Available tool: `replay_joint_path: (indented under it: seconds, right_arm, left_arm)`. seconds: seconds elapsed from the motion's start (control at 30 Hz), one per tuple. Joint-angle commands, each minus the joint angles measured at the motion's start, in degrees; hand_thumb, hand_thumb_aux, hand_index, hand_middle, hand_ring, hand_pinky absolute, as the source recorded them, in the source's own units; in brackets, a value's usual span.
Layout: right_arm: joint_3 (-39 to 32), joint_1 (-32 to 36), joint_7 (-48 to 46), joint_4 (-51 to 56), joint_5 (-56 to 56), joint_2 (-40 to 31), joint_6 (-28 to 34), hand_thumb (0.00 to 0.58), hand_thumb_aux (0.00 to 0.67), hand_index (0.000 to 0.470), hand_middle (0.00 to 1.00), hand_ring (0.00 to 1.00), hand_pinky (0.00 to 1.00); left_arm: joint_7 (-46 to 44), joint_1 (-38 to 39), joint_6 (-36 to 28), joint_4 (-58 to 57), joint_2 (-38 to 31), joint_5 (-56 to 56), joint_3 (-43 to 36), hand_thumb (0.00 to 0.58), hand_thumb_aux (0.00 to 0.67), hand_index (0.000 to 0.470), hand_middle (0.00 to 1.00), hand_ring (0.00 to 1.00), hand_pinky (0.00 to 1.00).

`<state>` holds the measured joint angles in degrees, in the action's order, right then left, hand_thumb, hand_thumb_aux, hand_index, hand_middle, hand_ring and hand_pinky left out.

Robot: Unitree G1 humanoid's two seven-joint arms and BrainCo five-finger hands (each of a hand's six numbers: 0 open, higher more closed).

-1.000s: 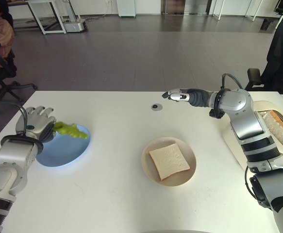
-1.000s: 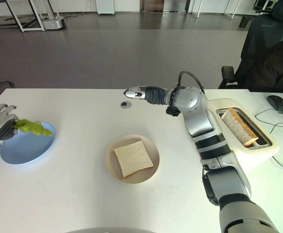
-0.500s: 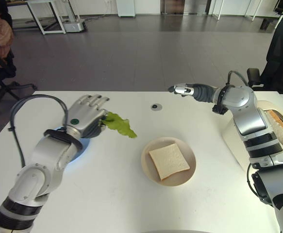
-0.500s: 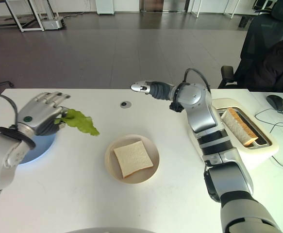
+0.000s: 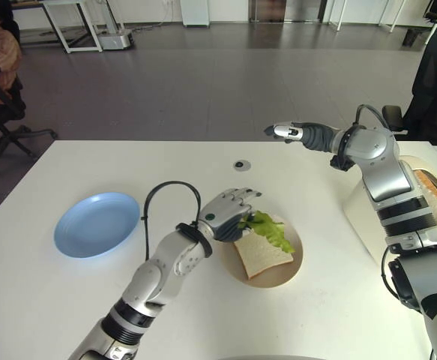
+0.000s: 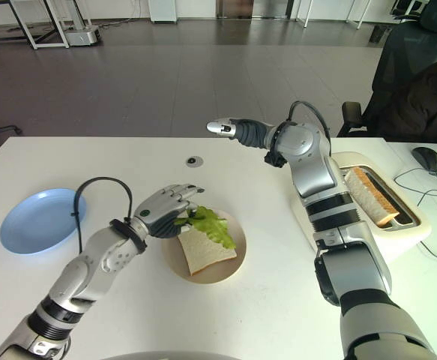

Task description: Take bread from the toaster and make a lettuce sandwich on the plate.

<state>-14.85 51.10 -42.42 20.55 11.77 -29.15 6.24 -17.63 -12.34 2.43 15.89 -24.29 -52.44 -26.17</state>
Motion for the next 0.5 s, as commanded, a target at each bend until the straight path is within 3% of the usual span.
replay_joint_path:
  seconds: [0.03,0.4,0.43,0.47,0.5]
  right_arm:
    - [-0.16,0.83,-0.18,-0.2,0.6,0.22,-0.05,0.0,0.0,0.0,0.0,0.0,0.0]
    - [0.02,0.17,-0.82,-3.03,-0.08,0.37,0.8,0.0,0.0,0.0,0.0,0.0,0.0]
    - [0.01,0.25,-0.88,-3.14,-0.1,0.4,0.87,0.0,0.0,0.0,0.0,0.0,0.0]
    - [0.06,0.33,-0.97,-3.22,-0.15,0.36,0.9,0.0,0.0,0.0,0.0,0.0,0.0]
    - [0.11,0.36,-1.03,-3.32,-0.18,0.32,0.94,0.0,0.0,0.0,0.0,0.0,0.0]
  left_arm:
    - [1.75,-0.05,1.39,-4.68,1.23,-0.62,-1.84,0.58,0.67,0.47,0.0,0.0,0.0]
    - [-0.19,3.32,3.0,-10.41,0.07,-1.32,-5.2,0.58,0.667,0.468,0.0,0.0,0.0]
    - [-0.82,3.57,2.7,-9.91,-0.58,-2.06,-5.23,0.567,0.57,0.4,0.0,0.0,0.0]
    - [-0.58,3.38,2.51,-9.41,-1.51,-3.76,-5.11,0.58,0.67,0.47,0.0,0.0,0.0]
    - [-0.4,3.04,2.31,-8.98,-2.28,-5.06,-4.75,0.58,0.67,0.47,0.0,0.0,0.0]
